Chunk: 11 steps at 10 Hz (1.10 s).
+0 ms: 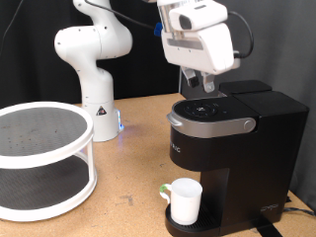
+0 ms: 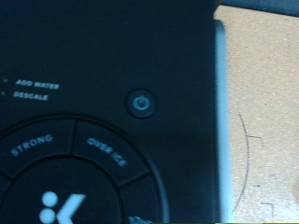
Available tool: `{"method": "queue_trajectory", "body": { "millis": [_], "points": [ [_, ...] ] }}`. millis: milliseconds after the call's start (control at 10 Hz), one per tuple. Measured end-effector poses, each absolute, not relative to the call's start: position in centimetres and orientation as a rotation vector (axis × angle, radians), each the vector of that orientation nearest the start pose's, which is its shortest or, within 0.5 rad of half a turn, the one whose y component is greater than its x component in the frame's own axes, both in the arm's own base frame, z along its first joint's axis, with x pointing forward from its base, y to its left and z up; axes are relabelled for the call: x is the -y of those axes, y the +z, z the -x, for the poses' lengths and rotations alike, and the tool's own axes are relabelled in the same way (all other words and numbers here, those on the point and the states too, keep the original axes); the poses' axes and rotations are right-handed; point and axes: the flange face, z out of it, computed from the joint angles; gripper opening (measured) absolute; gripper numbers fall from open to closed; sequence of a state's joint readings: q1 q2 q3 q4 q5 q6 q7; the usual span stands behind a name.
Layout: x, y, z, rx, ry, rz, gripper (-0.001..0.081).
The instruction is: Make a cup of coffee with the keurig machine
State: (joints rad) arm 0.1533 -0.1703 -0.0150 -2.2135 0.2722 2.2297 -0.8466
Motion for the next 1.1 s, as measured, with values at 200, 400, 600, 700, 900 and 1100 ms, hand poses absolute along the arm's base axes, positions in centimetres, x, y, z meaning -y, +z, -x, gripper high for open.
{"method": "queue_trajectory", "body": {
  "millis": [200, 400, 600, 700, 900, 1100],
  "points": [
    [-8.1, 45.8, -50.4, 1.209, -0.364, 2.710, 0.0289],
    [-8.4, 44.7, -50.3, 1.214, -0.348, 2.710, 0.0110],
    [-8.6, 43.8, -50.4, 1.214, -0.350, 2.715, 0.0035],
    [-8.6, 43.5, -50.4, 1.213, -0.345, 2.716, 0.0006],
    [-8.7, 42.7, -50.6, 1.209, -0.323, 2.716, 0.0002],
    [-8.7, 42.4, -50.7, 1.200, -0.310, 2.718, 0.0000]
  ]
}}
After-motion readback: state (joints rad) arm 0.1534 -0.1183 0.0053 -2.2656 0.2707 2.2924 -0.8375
